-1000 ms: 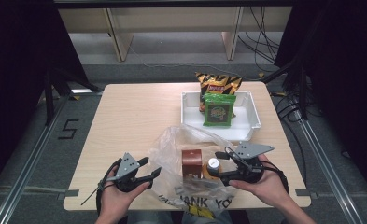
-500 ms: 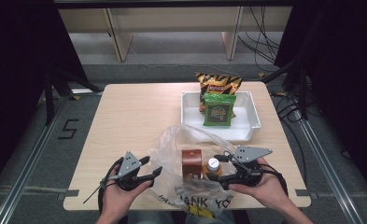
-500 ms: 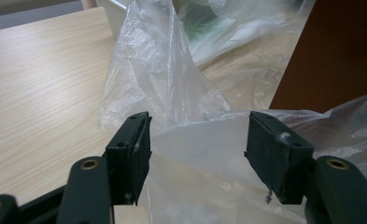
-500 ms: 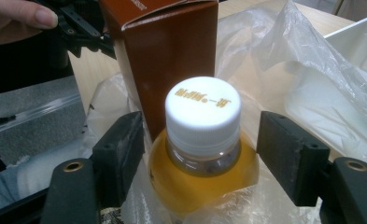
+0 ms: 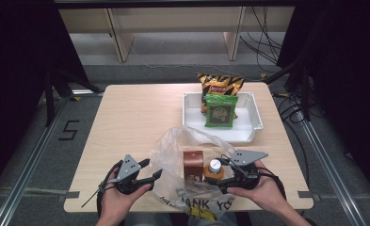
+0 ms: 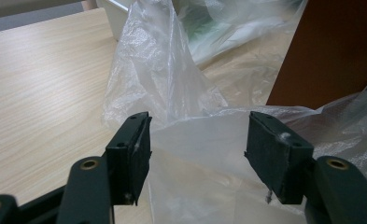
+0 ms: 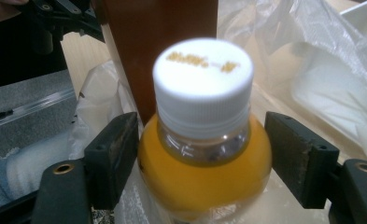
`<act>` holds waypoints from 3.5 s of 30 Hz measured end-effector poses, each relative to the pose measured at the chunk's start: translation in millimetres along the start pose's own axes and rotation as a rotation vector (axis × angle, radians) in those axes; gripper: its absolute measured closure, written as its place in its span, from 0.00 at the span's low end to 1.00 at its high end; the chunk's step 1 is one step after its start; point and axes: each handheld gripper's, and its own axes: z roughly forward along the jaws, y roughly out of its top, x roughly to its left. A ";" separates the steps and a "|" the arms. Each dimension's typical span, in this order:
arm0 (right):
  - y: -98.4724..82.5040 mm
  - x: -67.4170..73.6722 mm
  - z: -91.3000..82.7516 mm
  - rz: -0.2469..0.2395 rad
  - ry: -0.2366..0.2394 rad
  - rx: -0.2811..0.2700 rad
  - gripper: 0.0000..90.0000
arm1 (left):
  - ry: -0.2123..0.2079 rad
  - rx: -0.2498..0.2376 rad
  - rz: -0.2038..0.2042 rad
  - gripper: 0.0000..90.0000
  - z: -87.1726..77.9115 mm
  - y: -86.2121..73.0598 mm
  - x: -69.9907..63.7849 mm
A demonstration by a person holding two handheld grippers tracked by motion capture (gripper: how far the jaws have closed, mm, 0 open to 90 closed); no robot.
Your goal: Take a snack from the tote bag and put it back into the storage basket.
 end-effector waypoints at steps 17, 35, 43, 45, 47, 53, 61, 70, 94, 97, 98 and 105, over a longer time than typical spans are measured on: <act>-11.9 -3.5 12.3 0.016 -0.004 0.017 0.30 | -0.010 0.021 0.010 0.44 2.1 -3.0 -1.5; -16.5 -1.5 12.2 0.004 -0.004 0.024 0.34 | -0.010 0.023 0.006 0.44 1.7 -4.7 -1.2; -17.4 -1.4 13.0 -0.008 -0.006 0.012 0.34 | -0.007 0.028 0.017 0.44 0.8 -4.3 -0.4; -17.0 -1.7 12.3 -0.016 0.000 0.021 0.34 | -0.005 0.027 -0.003 0.44 0.9 -4.7 -1.5; -17.1 0.1 12.2 0.000 0.000 0.025 0.34 | -0.005 0.027 0.003 0.44 0.9 -4.7 -1.4; -16.0 -1.5 10.6 -0.020 -0.012 0.024 0.35 | -0.009 0.023 -0.001 0.44 1.5 -4.7 -1.6; -14.0 2.6 8.1 -0.006 0.004 0.012 0.35 | -0.004 0.021 -0.006 0.44 1.4 -4.4 -2.2; -7.3 3.3 -2.2 0.018 -0.006 -0.022 0.35 | -0.004 0.020 -0.008 0.44 1.3 -4.5 -1.6; 21.6 -3.8 -29.1 0.058 -0.034 -0.122 0.35 | -0.023 0.008 0.006 0.44 4.0 -2.5 -4.4; 24.7 -4.9 -29.8 0.047 -0.050 -0.127 0.35 | -0.020 0.014 0.001 0.44 3.5 -2.3 -6.0; 26.3 -3.2 -29.2 0.065 -0.050 -0.139 0.35 | -0.020 0.016 0.004 0.44 3.4 -2.2 -6.3; 35.9 -4.6 -31.1 0.022 -0.061 -0.152 0.35 | -0.021 0.012 0.009 0.44 3.4 -1.7 -6.4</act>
